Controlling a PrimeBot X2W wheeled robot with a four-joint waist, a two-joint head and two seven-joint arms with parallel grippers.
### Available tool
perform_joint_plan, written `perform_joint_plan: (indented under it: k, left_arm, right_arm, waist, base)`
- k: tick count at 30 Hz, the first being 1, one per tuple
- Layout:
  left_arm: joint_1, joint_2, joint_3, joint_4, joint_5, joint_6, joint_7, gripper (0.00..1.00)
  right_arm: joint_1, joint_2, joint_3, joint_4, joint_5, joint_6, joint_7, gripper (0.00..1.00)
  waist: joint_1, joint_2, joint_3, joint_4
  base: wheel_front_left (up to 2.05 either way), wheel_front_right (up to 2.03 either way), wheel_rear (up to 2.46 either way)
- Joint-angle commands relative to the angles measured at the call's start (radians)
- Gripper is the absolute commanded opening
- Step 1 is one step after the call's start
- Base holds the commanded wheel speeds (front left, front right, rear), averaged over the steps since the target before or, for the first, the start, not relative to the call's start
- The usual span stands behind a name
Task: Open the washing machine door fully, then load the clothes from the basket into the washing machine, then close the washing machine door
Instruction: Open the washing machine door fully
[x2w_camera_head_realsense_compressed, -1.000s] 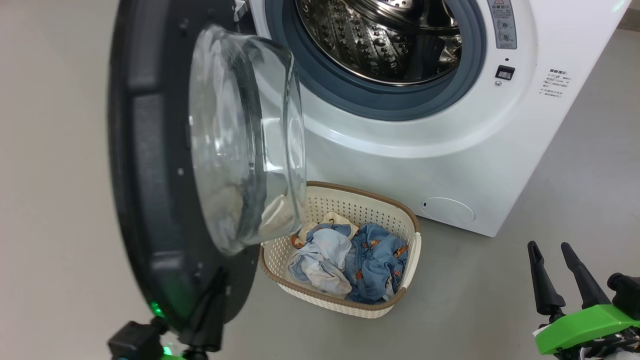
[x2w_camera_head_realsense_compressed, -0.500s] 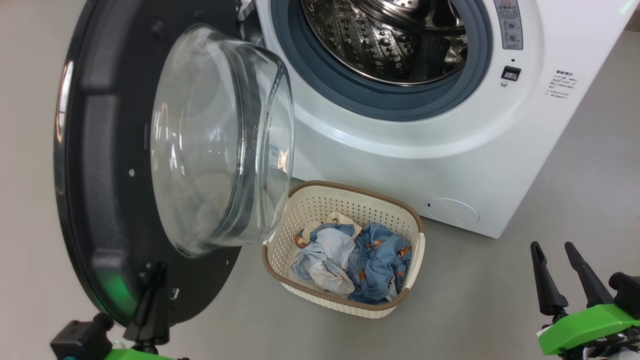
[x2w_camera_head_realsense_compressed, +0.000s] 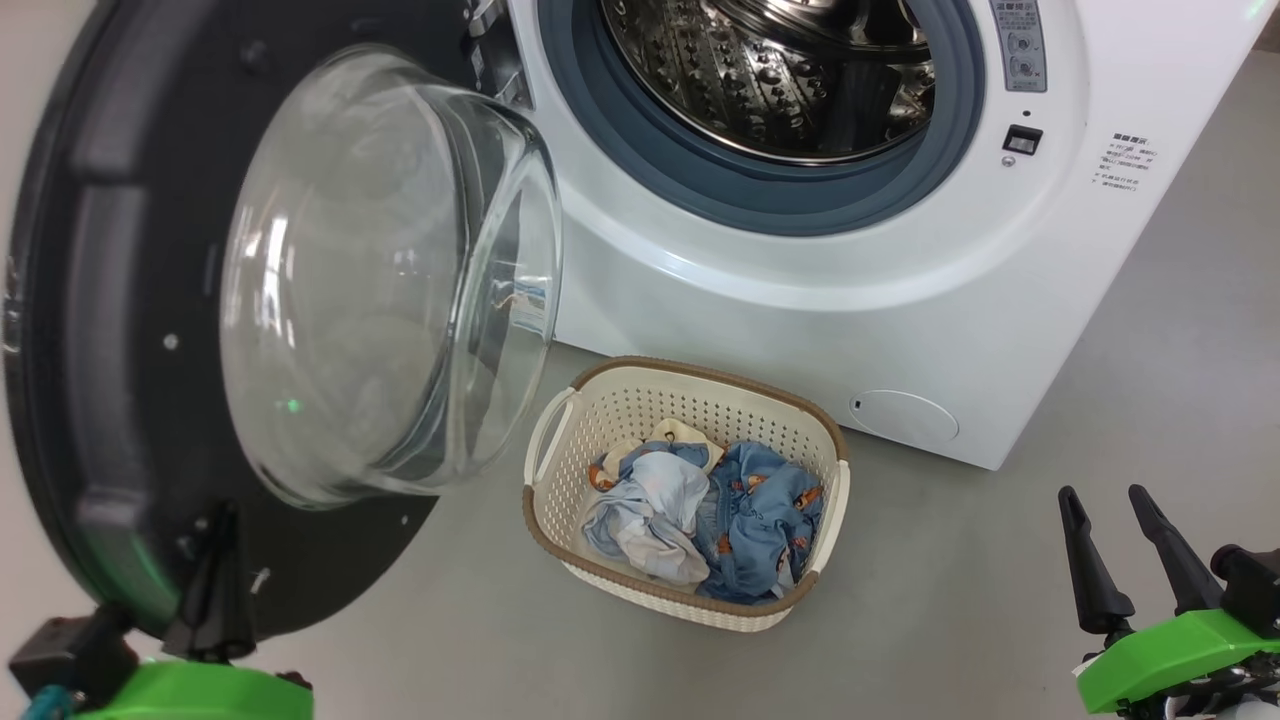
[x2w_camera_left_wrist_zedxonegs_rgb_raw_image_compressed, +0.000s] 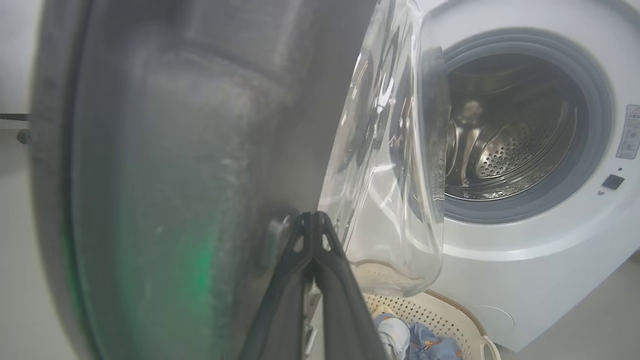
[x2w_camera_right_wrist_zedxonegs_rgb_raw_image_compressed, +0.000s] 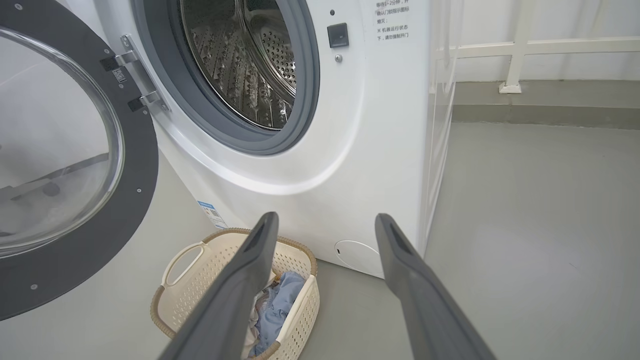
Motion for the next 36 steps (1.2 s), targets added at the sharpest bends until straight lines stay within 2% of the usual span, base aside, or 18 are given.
perform_joint_plan:
  k: [1, 23, 36]
  left_arm:
    - [-0.061, 0.037, 0.065, -0.013, -0.008, 0.013, -0.011, 0.0]
    - [-0.269, 0.076, 0.346, 0.245, 0.091, -0.048, -0.011, 0.0]
    - [-0.389, 0.126, 0.485, 0.398, 0.159, -0.079, -0.011, 0.0]
  right_arm:
    - [-0.013, -0.017, 0.02, -0.022, -0.006, 0.001, -0.012, 1.0]
    - [-0.023, -0.037, 0.02, -0.024, -0.019, 0.001, -0.012, 1.0]
    - [-0.039, -0.052, 0.022, -0.029, -0.035, 0.001, -0.012, 1.0]
  waist:
    - [0.0, 0.0, 0.001, 0.0]
    - [0.0, 0.0, 0.04, -0.017]
    - [0.0, 0.0, 0.09, -0.05]
  base:
    - [0.0, 0.0, 0.0]
    - [0.0, 0.0, 0.0]
    - [0.0, 0.0, 0.0]
